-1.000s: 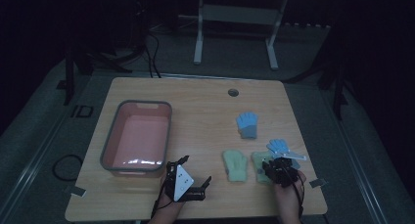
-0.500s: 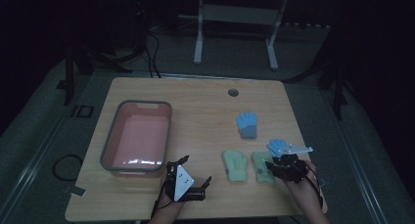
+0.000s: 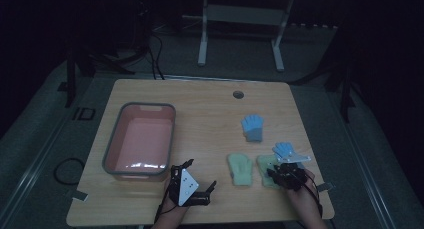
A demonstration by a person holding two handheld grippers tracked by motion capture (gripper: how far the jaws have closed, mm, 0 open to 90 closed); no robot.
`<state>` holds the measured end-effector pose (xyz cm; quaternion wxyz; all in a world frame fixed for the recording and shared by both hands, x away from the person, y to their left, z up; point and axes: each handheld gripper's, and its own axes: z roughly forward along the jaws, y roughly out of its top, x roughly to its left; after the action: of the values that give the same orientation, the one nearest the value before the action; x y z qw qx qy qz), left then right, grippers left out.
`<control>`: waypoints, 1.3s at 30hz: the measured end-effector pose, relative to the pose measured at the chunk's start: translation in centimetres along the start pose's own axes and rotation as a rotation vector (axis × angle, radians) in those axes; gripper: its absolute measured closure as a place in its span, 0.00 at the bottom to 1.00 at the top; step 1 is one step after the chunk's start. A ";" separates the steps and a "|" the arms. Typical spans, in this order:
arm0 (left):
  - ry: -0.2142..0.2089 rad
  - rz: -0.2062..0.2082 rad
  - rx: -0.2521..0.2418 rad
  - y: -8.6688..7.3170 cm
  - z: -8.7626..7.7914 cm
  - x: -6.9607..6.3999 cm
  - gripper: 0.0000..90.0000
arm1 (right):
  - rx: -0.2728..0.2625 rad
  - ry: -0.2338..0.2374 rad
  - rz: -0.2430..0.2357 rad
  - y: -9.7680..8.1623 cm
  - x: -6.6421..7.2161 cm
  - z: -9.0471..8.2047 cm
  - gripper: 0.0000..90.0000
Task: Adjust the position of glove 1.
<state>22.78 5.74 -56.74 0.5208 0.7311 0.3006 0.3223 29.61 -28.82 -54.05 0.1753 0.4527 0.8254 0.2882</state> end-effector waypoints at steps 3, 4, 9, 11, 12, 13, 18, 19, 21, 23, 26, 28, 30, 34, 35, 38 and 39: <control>0.003 -0.002 -0.002 0.0 0.0 0.0 0.02 | -0.003 -0.014 -0.006 0.0 0.5 0.0 0.91; 0.004 -0.004 -0.003 0.0 0.0 0.0 0.02 | -0.002 -0.024 0.006 0.2 0.6 -0.1 0.91; -0.002 -0.014 -0.012 -0.1 -0.1 0.1 0.02 | -0.039 -0.074 0.072 1.7 1.3 -1.6 0.93; 0.001 -0.019 -0.011 -0.1 -0.1 0.2 0.02 | -0.056 -0.081 0.079 2.6 1.7 -2.5 0.93; 0.002 -0.019 -0.011 -0.1 -0.1 0.2 0.02 | -0.082 -0.089 0.090 3.3 2.2 -3.2 0.93; 0.002 -0.019 -0.011 -0.1 -0.1 0.2 0.02 | -0.090 -0.089 0.096 3.6 2.5 -3.6 0.93; 0.005 -0.013 -0.010 -0.1 -0.1 0.1 0.02 | -0.127 -0.095 0.126 5.1 4.3 -4.9 0.93; 0.006 -0.015 -0.011 -0.1 -0.1 0.1 0.02 | -0.130 -0.086 0.132 5.3 4.8 -4.9 0.93; 0.006 -0.013 -0.011 0.0 -0.1 0.1 0.02 | -0.125 -0.090 0.130 5.4 5.5 -4.7 0.93; 0.006 -0.012 -0.010 0.0 -0.1 0.1 0.02 | -0.116 -0.073 0.141 5.5 6.2 -4.3 0.93; 0.005 -0.012 -0.008 0.0 -0.1 0.1 0.02 | -0.109 -0.059 0.138 5.8 7.1 -3.9 0.93; 0.004 -0.012 -0.008 0.0 -0.1 0.1 0.02 | -0.107 -0.055 0.131 6.1 7.7 -3.6 0.93; 0.006 -0.011 -0.009 0.0 -0.1 0.1 0.02 | -0.106 -0.050 0.130 6.3 7.9 -3.4 0.93; 0.002 -0.010 -0.008 0.0 -0.1 0.1 0.02 | -0.106 -0.037 0.108 6.6 9.6 -2.4 0.92; 0.000 -0.010 -0.007 0.0 -0.1 0.1 0.02 | -0.105 -0.043 0.101 6.5 9.9 -2.2 0.93; -0.001 -0.009 -0.007 0.0 -0.1 0.1 0.02 | -0.088 -0.047 0.102 6.2 10.1 -1.5 0.93; -0.001 -0.009 -0.008 0.0 -0.1 0.1 0.02 | -0.082 -0.051 0.106 6.0 10.1 -1.3 0.92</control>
<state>22.77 5.83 -56.75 0.5252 0.7279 0.3024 0.3206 27.45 -18.07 -49.53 0.1992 0.4955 0.7830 0.3189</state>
